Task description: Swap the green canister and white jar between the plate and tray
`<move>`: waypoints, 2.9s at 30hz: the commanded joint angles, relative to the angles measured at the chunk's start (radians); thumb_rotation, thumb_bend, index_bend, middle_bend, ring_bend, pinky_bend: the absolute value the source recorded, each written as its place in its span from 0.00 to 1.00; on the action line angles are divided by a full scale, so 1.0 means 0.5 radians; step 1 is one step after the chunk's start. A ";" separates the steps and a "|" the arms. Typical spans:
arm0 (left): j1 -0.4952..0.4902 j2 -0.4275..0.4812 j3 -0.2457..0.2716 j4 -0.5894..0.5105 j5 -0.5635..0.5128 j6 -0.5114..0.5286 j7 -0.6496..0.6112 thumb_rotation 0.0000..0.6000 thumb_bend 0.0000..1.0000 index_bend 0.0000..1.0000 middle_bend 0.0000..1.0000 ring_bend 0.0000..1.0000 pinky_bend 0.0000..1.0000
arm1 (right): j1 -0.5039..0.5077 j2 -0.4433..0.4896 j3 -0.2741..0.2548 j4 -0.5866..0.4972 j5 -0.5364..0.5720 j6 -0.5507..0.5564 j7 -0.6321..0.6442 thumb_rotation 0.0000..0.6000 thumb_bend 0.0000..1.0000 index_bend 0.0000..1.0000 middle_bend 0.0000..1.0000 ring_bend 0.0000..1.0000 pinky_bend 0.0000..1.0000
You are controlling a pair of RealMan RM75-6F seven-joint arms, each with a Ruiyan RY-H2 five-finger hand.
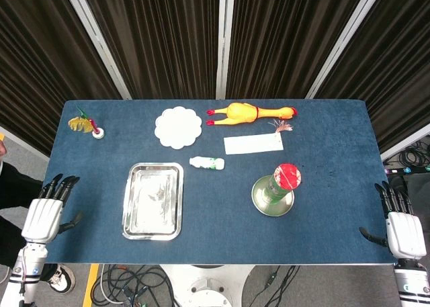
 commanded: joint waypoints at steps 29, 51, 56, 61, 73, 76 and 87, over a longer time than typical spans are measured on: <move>0.000 -0.026 0.017 0.020 -0.005 -0.027 -0.037 1.00 0.22 0.13 0.14 0.05 0.20 | 0.318 0.242 0.128 -0.566 -0.153 -0.228 -0.436 1.00 0.06 0.00 0.00 0.00 0.00; 0.016 -0.005 0.025 0.068 -0.019 -0.035 -0.127 1.00 0.22 0.13 0.14 0.05 0.20 | 0.973 0.052 0.339 -0.795 0.429 -0.925 -0.981 1.00 0.07 0.00 0.01 0.00 0.20; 0.019 0.000 0.028 0.070 -0.018 -0.036 -0.140 1.00 0.22 0.13 0.14 0.05 0.20 | 0.999 0.032 0.315 -0.816 0.482 -0.883 -1.054 1.00 0.14 0.03 0.12 0.12 0.44; 0.014 -0.001 0.030 0.072 -0.015 -0.046 -0.144 1.00 0.22 0.14 0.14 0.05 0.20 | 1.008 0.030 0.296 -0.826 0.524 -0.824 -1.112 1.00 0.18 0.16 0.22 0.20 0.54; 0.003 0.014 0.022 0.056 0.000 -0.041 -0.147 1.00 0.22 0.14 0.14 0.05 0.20 | 1.056 0.067 0.337 -0.929 0.407 -0.703 -1.082 1.00 0.21 0.39 0.40 0.35 0.62; 0.001 0.017 0.020 0.049 0.001 -0.039 -0.147 1.00 0.22 0.14 0.14 0.05 0.20 | 1.111 0.076 0.377 -0.988 0.376 -0.727 -1.060 1.00 0.21 0.39 0.40 0.35 0.62; 0.000 0.007 0.019 0.060 -0.008 -0.048 -0.145 1.00 0.22 0.14 0.14 0.05 0.20 | 1.468 -0.206 0.473 -0.866 0.528 -0.967 -1.129 1.00 0.19 0.39 0.40 0.35 0.58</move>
